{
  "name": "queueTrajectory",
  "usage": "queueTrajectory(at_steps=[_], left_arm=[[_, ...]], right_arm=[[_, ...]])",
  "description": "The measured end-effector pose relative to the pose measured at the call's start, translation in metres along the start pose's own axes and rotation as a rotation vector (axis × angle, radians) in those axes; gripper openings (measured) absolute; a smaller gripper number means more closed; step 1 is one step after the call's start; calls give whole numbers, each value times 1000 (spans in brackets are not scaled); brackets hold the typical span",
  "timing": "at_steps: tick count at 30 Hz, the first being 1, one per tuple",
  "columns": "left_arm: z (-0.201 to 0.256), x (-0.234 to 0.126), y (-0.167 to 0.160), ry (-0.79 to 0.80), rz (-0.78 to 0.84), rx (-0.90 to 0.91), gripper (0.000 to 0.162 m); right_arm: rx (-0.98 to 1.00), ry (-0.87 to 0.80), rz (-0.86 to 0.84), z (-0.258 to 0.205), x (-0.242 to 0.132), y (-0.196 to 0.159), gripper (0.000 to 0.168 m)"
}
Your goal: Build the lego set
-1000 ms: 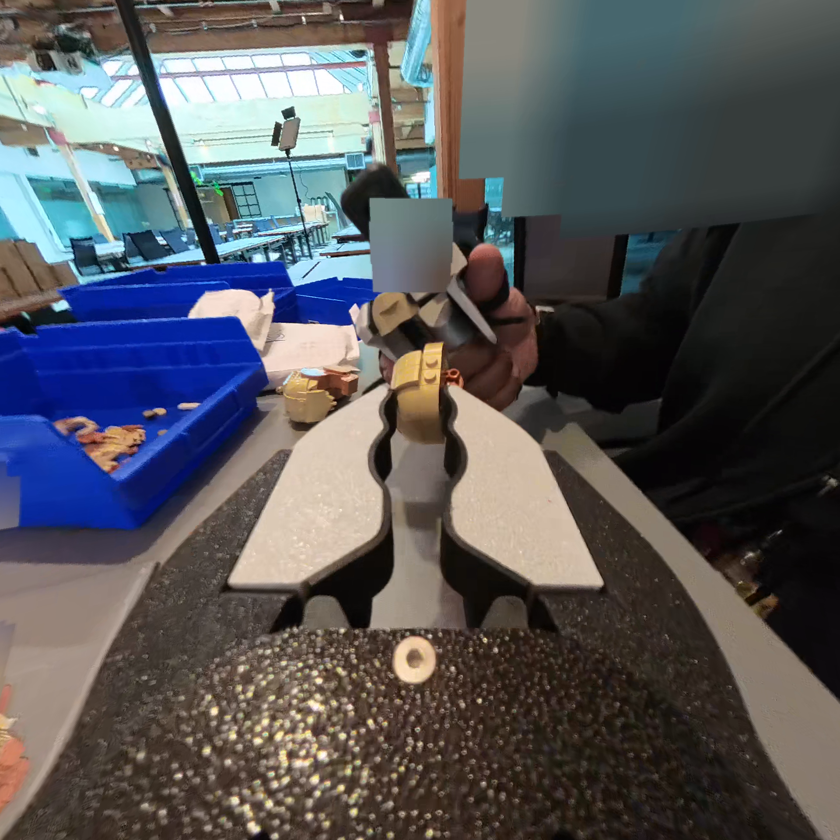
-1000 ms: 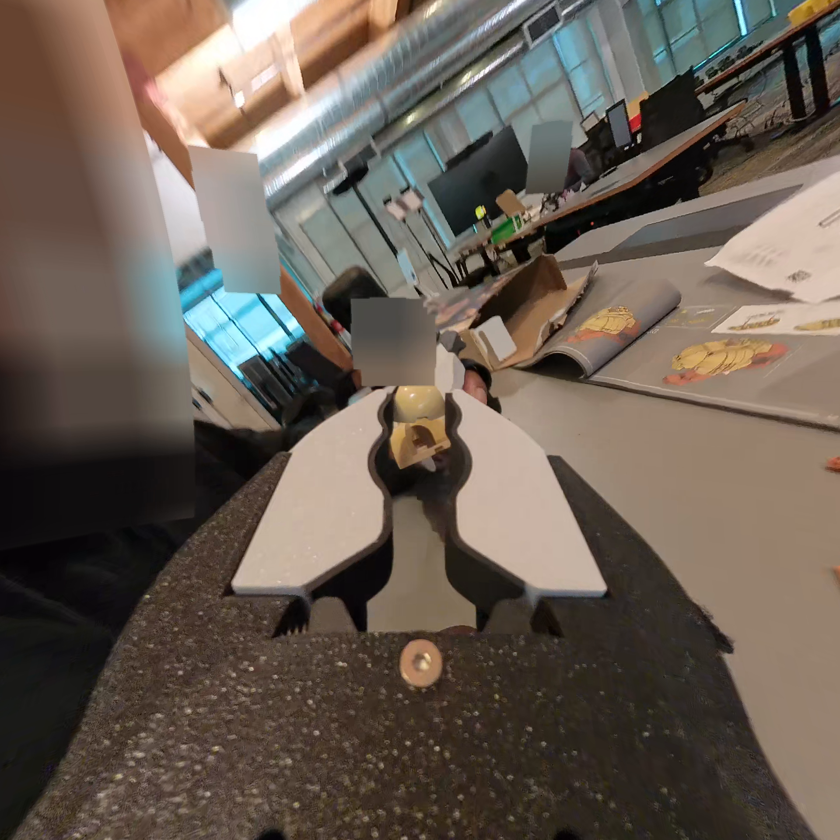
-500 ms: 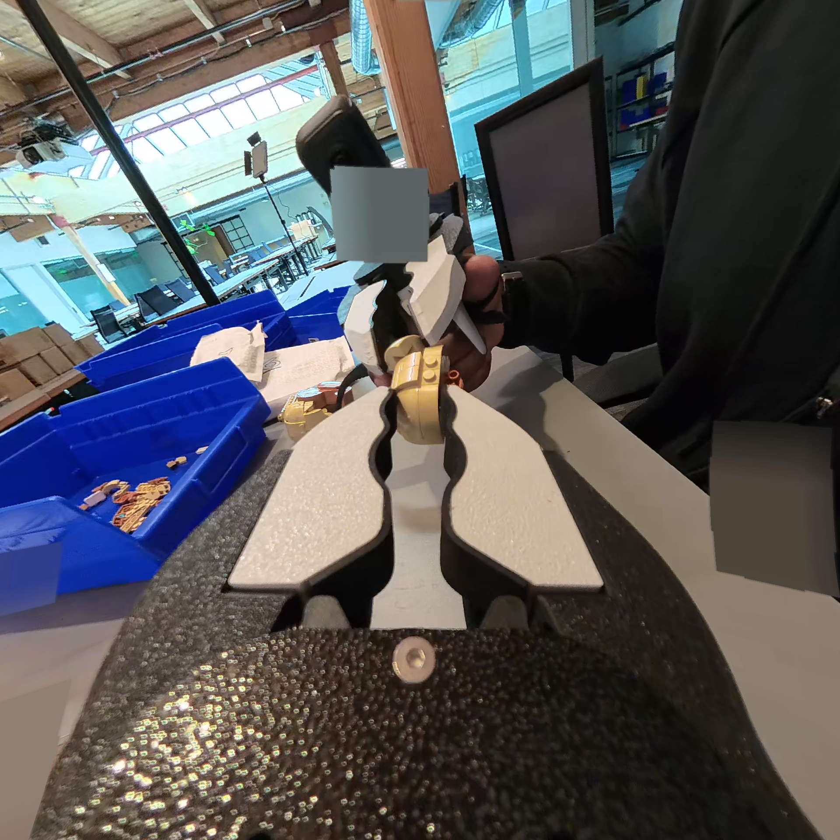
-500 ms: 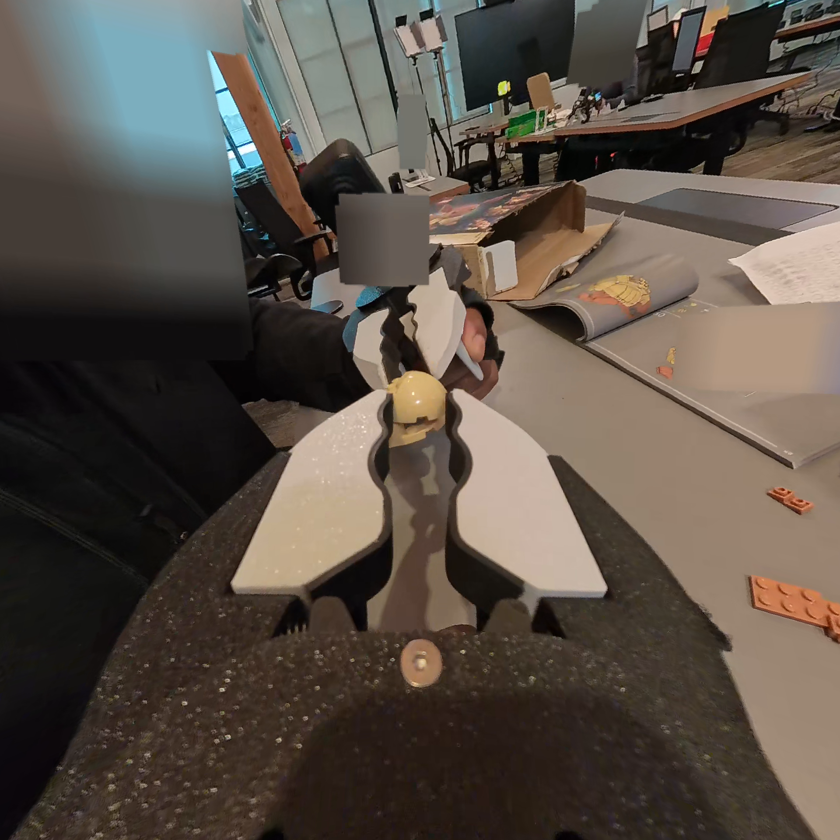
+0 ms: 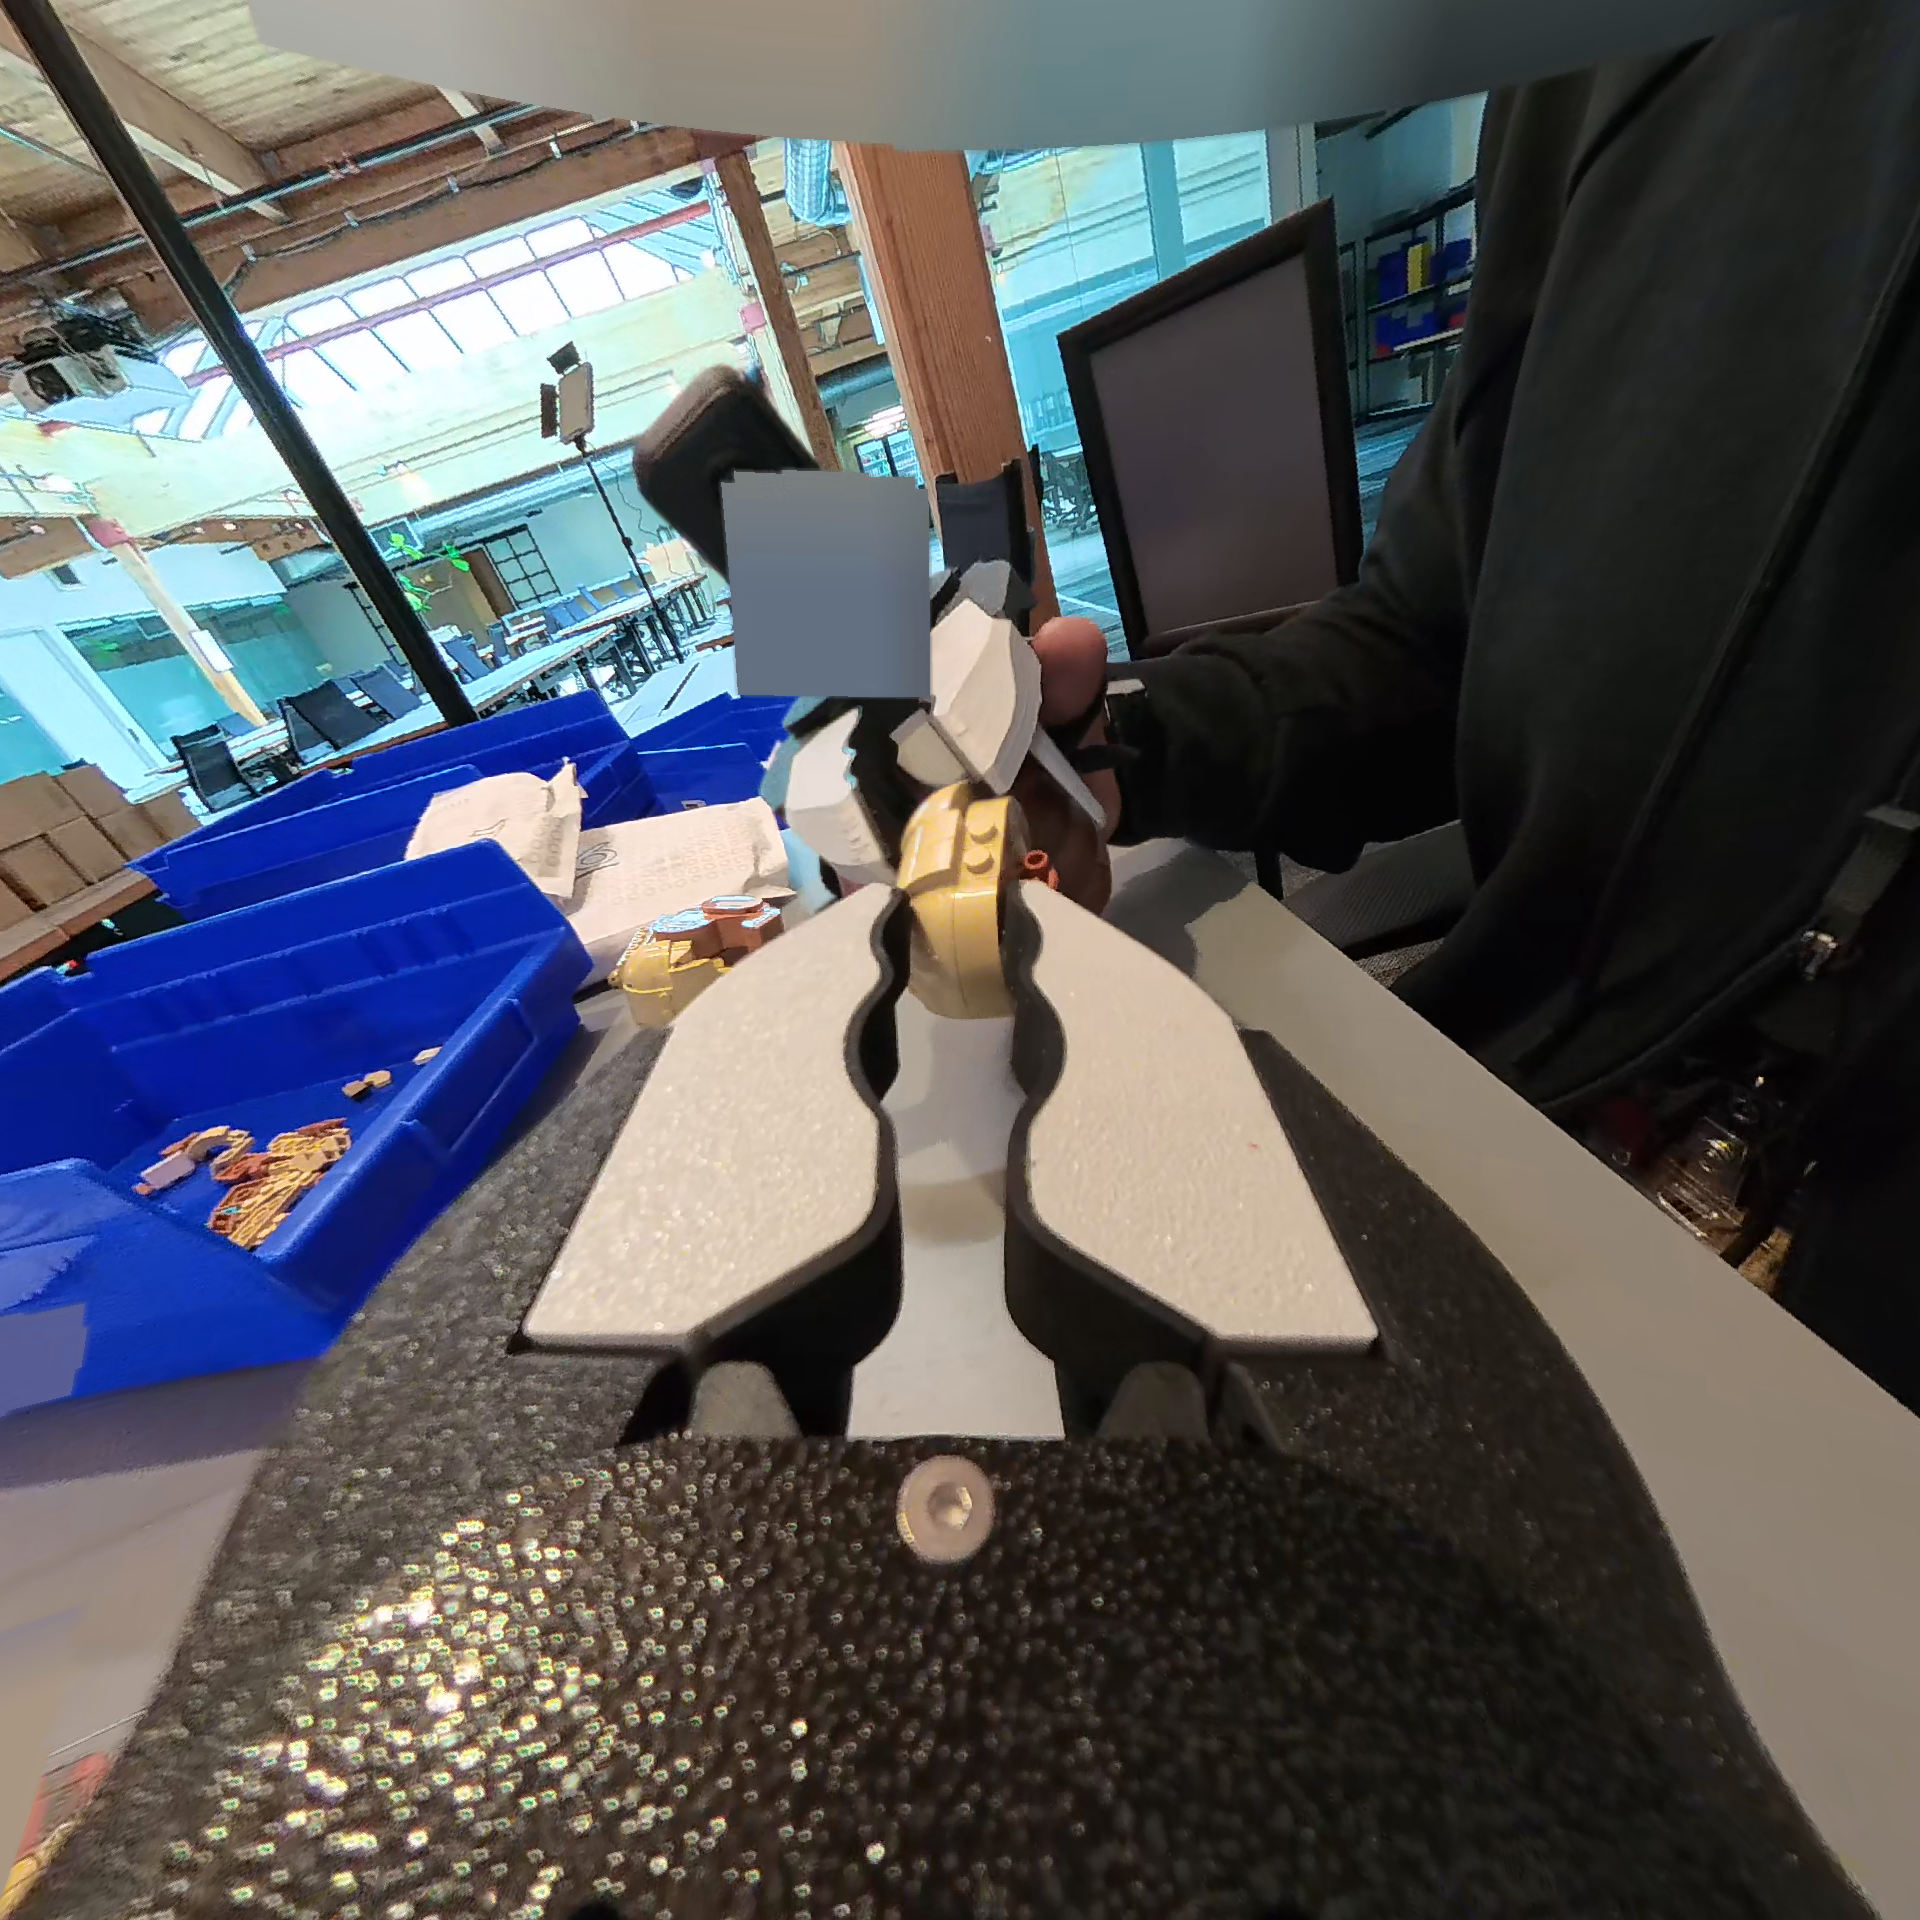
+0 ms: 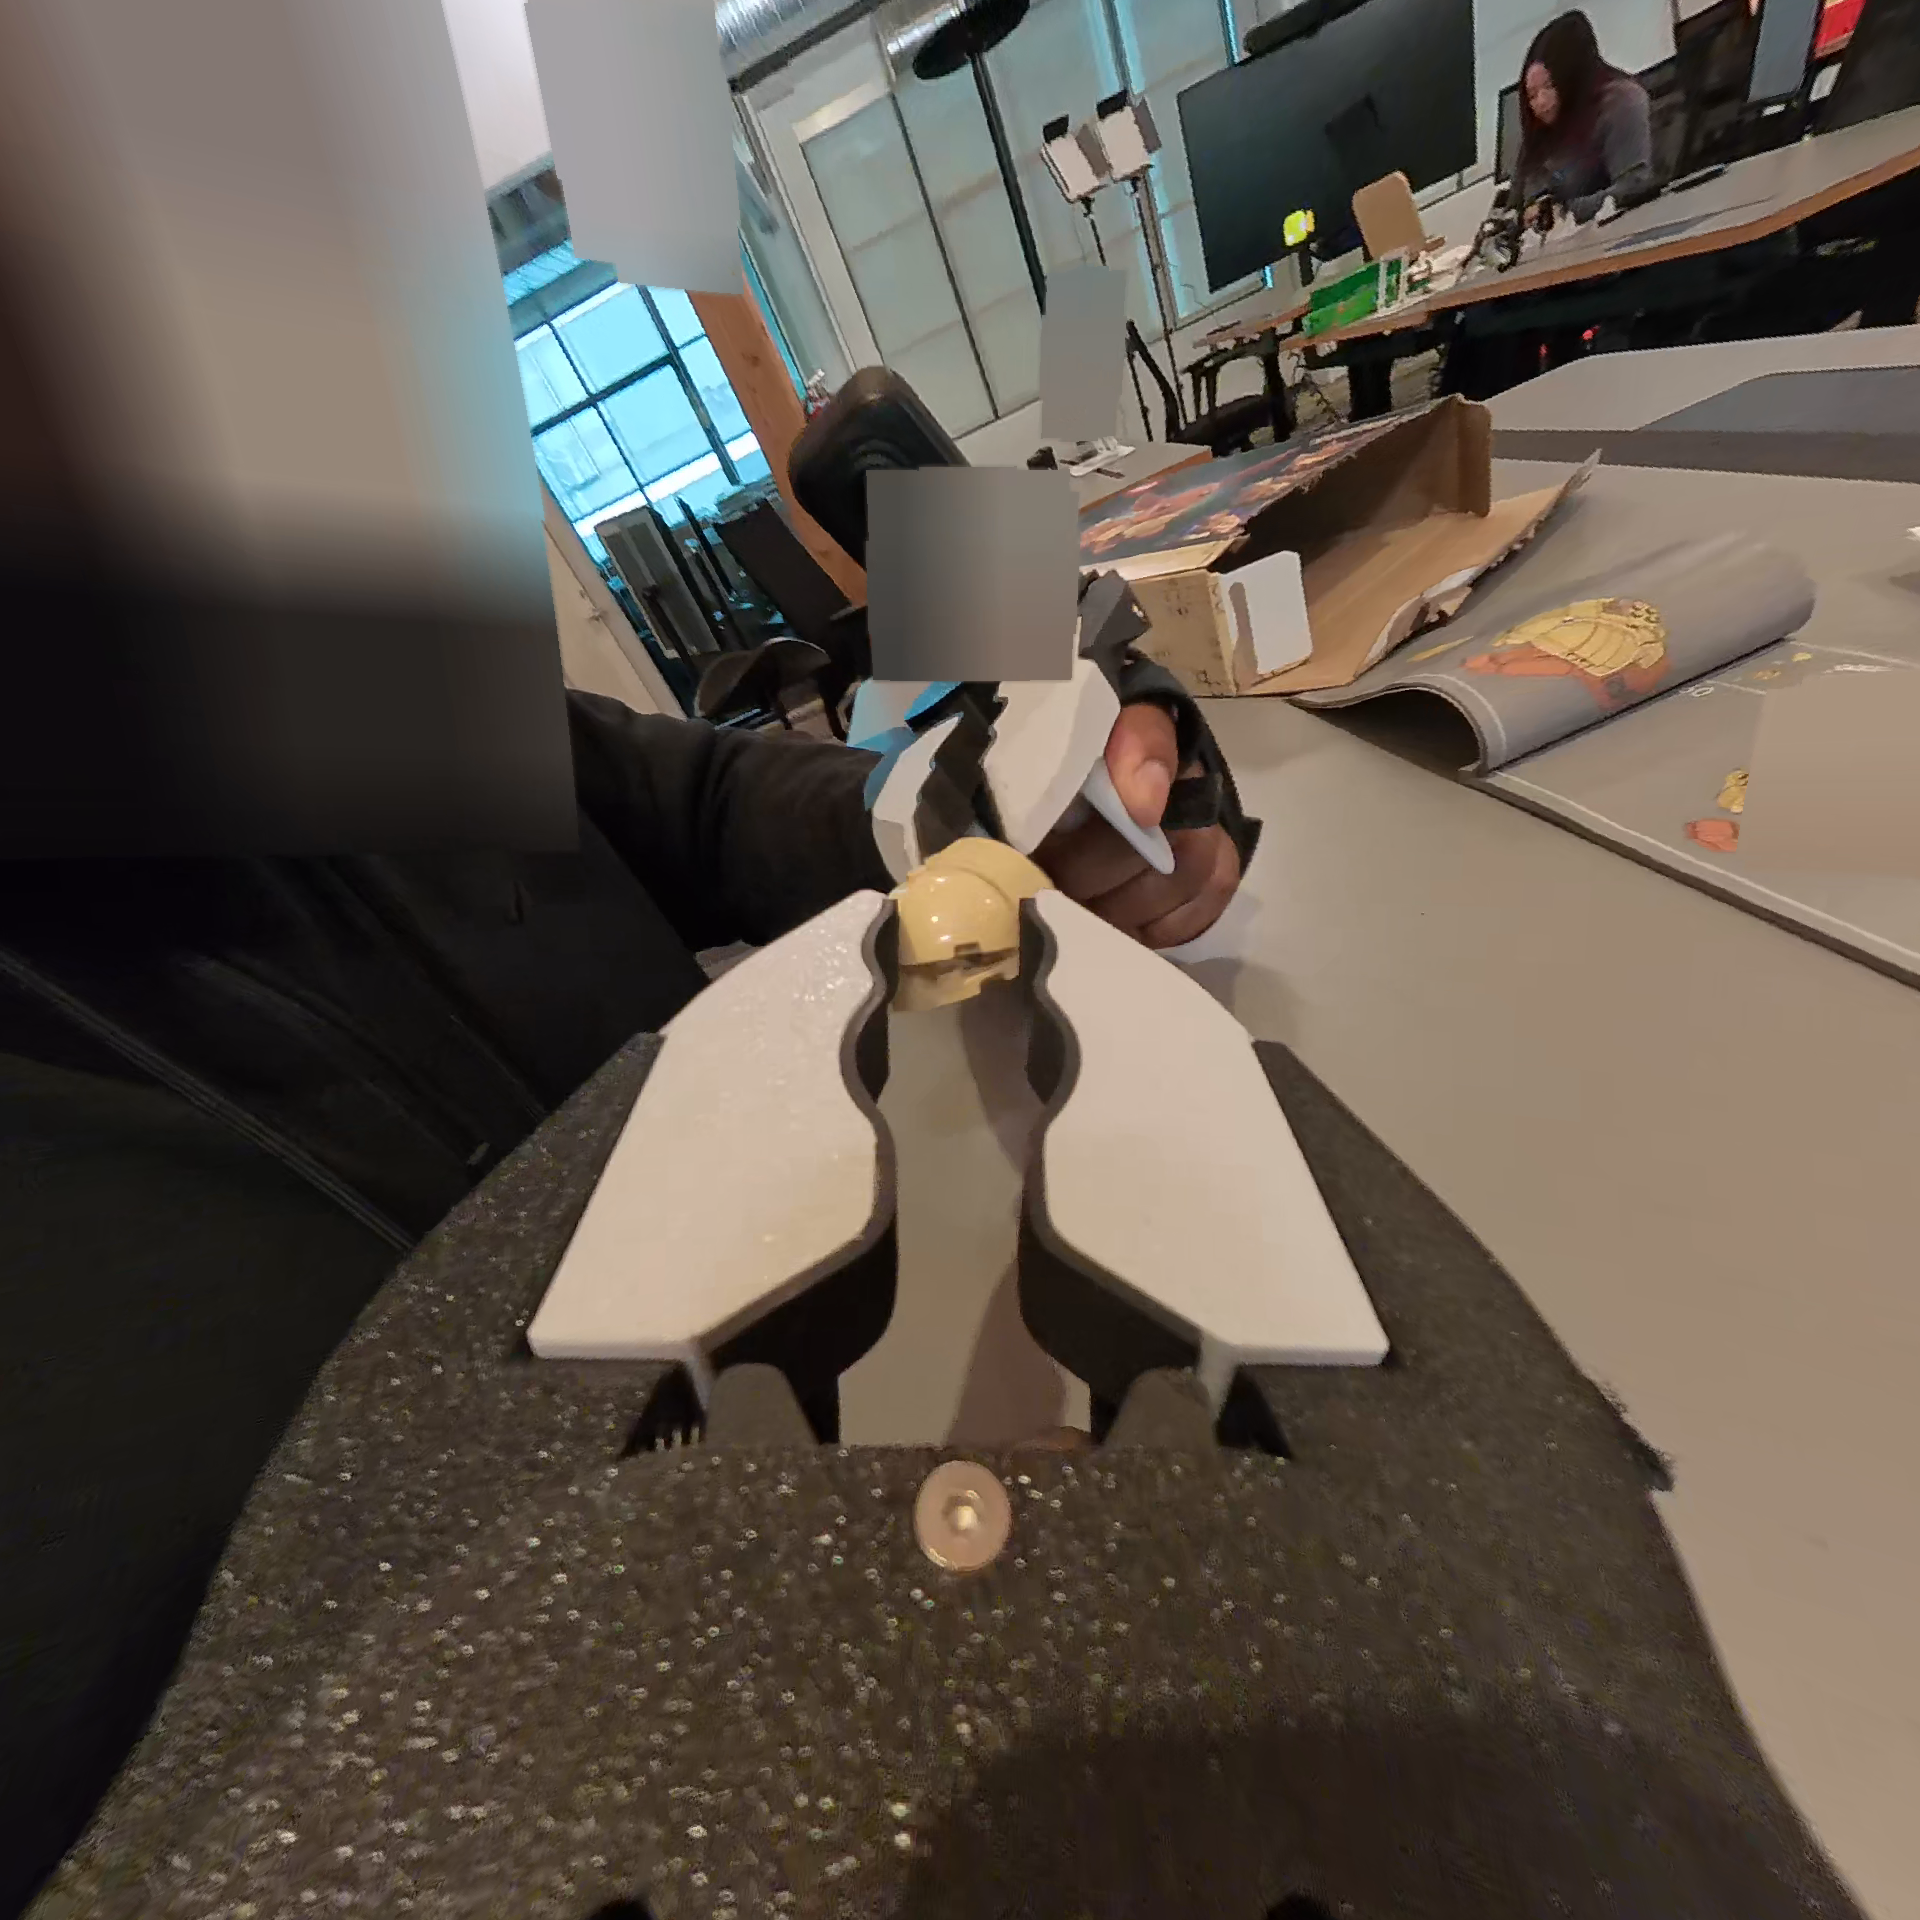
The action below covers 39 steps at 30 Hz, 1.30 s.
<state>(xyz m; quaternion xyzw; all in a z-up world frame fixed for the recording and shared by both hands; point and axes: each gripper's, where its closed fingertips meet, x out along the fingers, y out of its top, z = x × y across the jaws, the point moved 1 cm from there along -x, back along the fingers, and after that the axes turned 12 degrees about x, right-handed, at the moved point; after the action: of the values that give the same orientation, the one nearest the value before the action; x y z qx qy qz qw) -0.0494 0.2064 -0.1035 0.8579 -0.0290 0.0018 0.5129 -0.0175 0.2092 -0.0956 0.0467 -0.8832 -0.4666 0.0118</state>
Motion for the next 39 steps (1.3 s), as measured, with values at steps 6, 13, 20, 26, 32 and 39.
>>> queueTrajectory(at_steps=[6,13,20,26,32,39], left_arm=[[-2,-1,2,9,20,-14,16],[-2,-1,1,13,14,-21,16],[1,1,-23,-21,-133,-14,16],[25,-8,-82,-192,-549,70,16],[33,-15,-95,-232,-645,92,15],[33,-16,-96,-228,-657,75,16]], right_arm=[[44,43,33,-1,1,1,21],[73,33,86,2,2,2,21],[92,-71,138,26,-9,-1,21],[26,-225,166,43,-27,-2,20],[46,-208,203,44,-33,2,19],[20,-221,153,42,-28,-5,19]])
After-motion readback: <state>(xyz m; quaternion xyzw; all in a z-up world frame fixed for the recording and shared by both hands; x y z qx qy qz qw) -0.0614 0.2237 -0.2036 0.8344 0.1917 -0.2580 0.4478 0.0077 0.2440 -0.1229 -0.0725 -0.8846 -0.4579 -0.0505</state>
